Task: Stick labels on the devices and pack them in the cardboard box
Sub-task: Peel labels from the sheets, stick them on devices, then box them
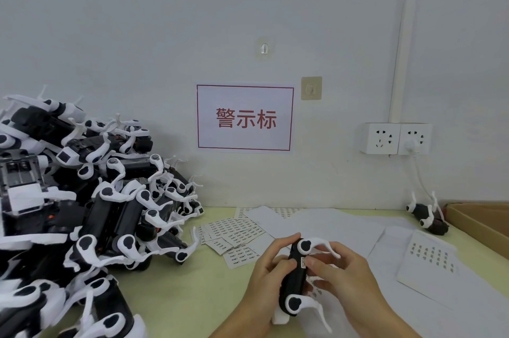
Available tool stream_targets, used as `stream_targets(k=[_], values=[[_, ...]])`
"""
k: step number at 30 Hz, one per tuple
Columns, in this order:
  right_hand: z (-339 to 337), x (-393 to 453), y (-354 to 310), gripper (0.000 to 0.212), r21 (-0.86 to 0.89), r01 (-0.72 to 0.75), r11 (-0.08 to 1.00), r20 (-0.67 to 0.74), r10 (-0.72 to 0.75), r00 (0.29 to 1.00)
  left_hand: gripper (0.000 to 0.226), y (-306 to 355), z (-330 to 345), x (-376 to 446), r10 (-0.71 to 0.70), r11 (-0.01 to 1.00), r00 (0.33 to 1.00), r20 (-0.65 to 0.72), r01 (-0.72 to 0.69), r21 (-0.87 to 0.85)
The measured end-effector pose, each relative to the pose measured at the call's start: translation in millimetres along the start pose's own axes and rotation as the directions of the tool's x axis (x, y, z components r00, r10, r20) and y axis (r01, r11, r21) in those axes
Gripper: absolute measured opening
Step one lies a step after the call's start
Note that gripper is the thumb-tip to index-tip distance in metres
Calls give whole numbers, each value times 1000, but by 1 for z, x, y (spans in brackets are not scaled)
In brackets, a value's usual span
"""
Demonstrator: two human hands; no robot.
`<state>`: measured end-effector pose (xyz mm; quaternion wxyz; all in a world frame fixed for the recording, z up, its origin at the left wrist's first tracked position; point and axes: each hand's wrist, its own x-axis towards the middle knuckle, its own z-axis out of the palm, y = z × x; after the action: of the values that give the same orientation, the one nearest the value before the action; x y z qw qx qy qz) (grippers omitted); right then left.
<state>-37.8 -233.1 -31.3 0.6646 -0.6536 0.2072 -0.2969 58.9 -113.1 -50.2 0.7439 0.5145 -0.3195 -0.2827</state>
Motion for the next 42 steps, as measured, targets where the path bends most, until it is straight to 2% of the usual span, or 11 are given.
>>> stream_targets(k=[6, 9, 12, 14, 17, 20, 26, 32, 36, 39, 42], values=[[-6, 2, -3, 18, -9, 9, 1000, -3, -9, 1000, 47, 2, -1, -1, -40, 998, 999, 19, 41, -40], [-11, 3, -5, 23, -130, 100, 986, -53, -107, 993, 54, 3, -1, 0, -65, 994, 998, 18, 66, -82], [-16, 5, 0, 23, -299, 171, 939, -35, -190, 981, 63, -1, -4, 3, -85, 987, 996, 22, 87, -135], [-17, 6, 2, 24, -320, 141, 937, 2, -148, 989, 51, -1, -5, 3, -118, 984, 993, 23, 120, -130], [-13, 5, -2, 23, -67, -76, 995, 100, 83, 992, 45, -2, -4, 3, -143, 986, 990, -16, 141, -85], [-12, 2, -8, 24, 38, -168, 985, 149, 161, 976, 33, -2, -3, 4, -108, 992, 993, -38, 106, -66], [-10, 2, -9, 29, 56, -115, 992, 82, 110, 991, 33, -4, -4, 5, -96, 995, 995, -17, 96, 5], [-14, 3, -10, 25, 193, -82, 978, -3, 84, 996, 32, -6, -2, 8, -49, 998, 997, -58, 51, 41], [-11, 3, -6, 25, 425, -76, 902, -114, 137, 984, 62, -8, -3, 8, -43, 997, 992, -116, 50, 52], [-10, 5, -3, 29, 498, -86, 863, -125, 169, 978, 66, -10, -5, 12, -96, 995, 982, -161, 89, -50], [-9, 5, 1, 31, 429, -132, 894, -72, 180, 981, 61, -5, -12, 16, -120, 975, 967, -223, 73, -209]])
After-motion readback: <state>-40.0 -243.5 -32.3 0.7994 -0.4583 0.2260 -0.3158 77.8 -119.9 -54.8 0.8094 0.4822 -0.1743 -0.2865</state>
